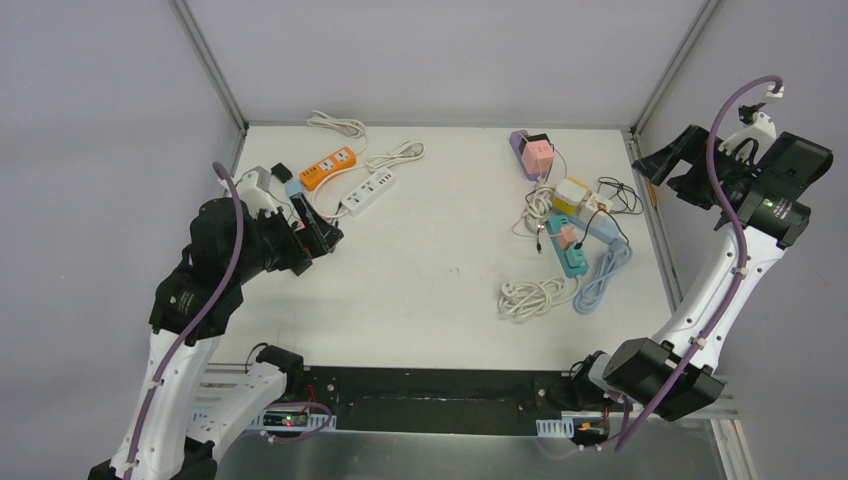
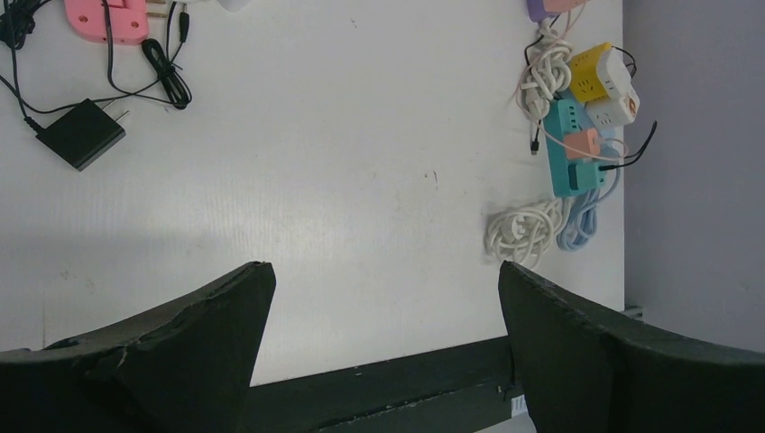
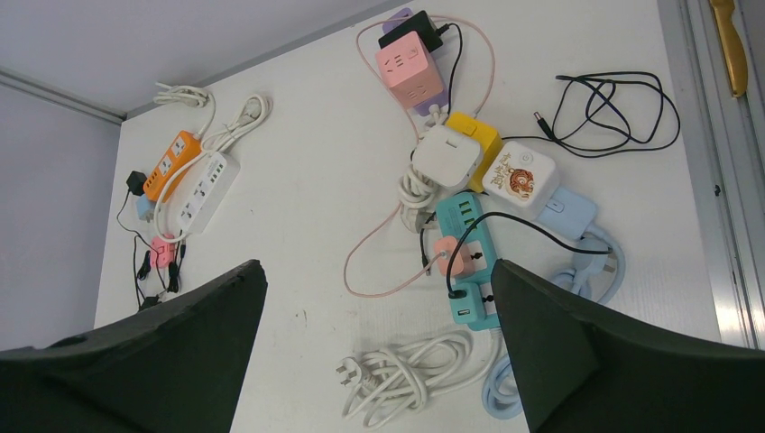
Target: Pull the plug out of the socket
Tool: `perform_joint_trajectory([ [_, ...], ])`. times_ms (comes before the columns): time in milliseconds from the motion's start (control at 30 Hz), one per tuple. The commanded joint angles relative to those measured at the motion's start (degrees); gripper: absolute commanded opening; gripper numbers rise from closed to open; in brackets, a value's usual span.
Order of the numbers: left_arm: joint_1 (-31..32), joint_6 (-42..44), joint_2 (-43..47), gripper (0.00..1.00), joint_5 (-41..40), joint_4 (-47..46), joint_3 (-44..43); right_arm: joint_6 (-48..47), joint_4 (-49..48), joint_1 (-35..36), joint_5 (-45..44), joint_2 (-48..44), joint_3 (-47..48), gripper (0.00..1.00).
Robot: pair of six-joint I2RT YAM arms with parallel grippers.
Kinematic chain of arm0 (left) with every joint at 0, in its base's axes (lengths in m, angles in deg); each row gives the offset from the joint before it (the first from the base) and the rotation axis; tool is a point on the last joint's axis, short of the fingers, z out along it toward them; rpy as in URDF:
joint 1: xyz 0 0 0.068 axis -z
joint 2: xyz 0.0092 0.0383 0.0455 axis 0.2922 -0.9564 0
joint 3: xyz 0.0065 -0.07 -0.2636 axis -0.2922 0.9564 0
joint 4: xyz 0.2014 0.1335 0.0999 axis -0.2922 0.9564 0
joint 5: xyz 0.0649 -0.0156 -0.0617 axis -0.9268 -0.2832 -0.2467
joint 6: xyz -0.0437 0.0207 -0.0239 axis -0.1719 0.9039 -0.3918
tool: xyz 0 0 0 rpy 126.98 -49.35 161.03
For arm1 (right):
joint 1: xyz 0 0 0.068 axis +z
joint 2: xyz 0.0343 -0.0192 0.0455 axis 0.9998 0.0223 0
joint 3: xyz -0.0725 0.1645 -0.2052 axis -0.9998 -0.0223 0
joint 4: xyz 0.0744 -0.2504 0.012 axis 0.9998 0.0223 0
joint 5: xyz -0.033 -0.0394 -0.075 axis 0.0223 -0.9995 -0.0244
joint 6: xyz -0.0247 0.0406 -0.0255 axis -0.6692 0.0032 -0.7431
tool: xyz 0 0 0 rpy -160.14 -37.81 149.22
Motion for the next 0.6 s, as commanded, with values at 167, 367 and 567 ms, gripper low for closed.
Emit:
perform_joint_trajectory([
  [167, 0.3, -1.5, 1.6, 0.99, 1.0, -2.3, 1.1, -0.6, -0.4, 0.0, 1.1, -1.0, 1.0, 1.0],
  [367, 0.3, -1.9, 2.4, 0.99, 1.2, -2.3, 1.7, -0.7, -0.5, 0.0, 1.1, -0.9, 1.1, 1.0],
  [567, 0.3, -2.3, 2.5, 0.99, 1.6, -2.3, 1.9, -0.2, -0.4, 0.0, -0.8, -0.6, 1.0, 1.0],
])
